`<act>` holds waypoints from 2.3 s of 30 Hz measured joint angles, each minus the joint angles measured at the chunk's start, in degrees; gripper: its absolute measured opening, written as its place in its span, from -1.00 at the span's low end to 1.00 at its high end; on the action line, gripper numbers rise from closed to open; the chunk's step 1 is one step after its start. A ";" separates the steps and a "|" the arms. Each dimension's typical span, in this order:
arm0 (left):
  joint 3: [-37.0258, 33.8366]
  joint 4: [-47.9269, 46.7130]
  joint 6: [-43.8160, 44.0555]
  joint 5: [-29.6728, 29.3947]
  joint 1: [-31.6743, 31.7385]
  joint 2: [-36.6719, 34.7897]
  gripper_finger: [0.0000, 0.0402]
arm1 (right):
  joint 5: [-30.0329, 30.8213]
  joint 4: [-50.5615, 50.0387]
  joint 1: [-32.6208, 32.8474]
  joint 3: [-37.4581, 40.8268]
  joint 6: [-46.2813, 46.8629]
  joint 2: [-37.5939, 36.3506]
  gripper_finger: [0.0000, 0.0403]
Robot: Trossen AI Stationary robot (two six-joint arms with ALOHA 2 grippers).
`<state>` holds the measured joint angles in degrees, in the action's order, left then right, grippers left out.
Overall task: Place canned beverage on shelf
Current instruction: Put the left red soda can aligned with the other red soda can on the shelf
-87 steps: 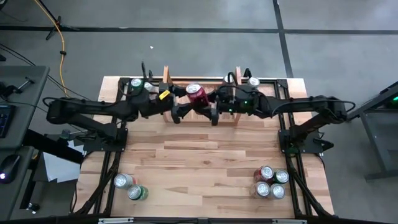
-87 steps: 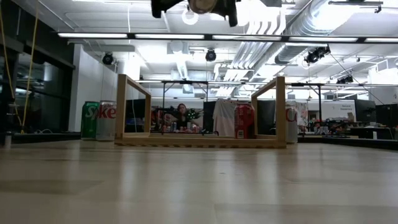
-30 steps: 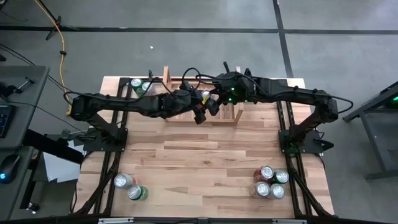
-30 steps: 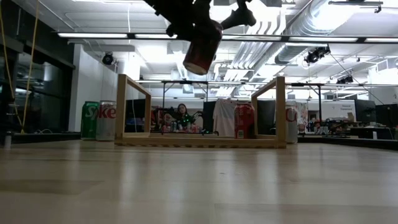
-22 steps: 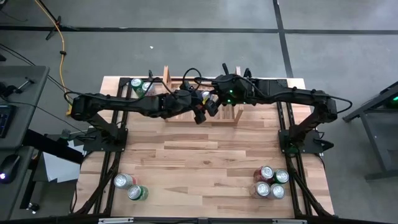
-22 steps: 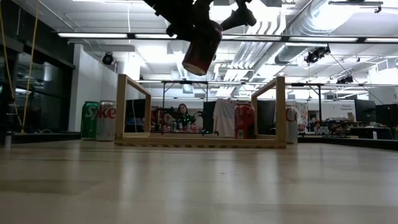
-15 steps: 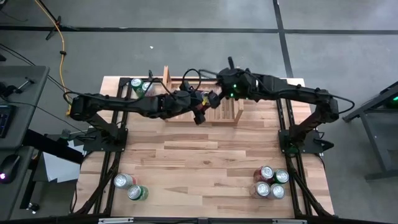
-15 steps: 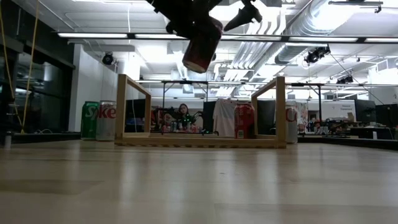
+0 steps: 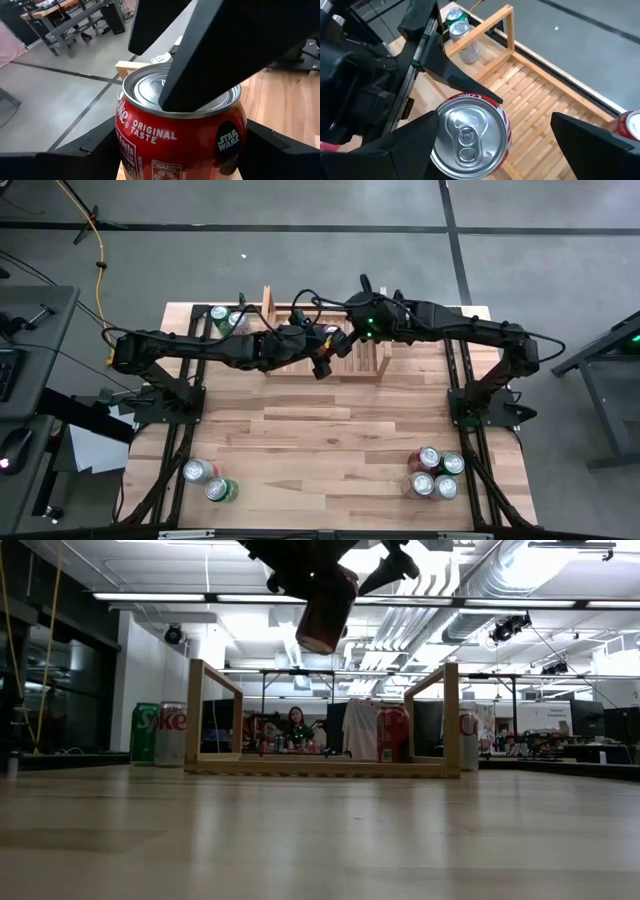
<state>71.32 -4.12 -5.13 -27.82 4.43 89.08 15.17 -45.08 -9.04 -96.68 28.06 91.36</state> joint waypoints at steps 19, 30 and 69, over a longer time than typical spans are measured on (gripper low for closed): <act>0.18 -1.52 -0.05 -0.19 -0.48 -0.07 0.40 | -5.80 2.41 1.11 0.04 2.23 -1.35 0.87; 0.16 -0.07 -1.04 -0.37 -0.48 -0.03 0.40 | 1.60 -1.40 1.78 0.06 3.04 -0.14 0.87; -0.10 3.87 -3.48 6.25 -0.42 0.13 0.44 | -3.18 -0.41 1.54 0.06 4.84 2.41 0.45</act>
<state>71.22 -0.25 -8.60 -21.58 4.01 89.21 11.99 -45.50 -7.50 -96.62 32.90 93.78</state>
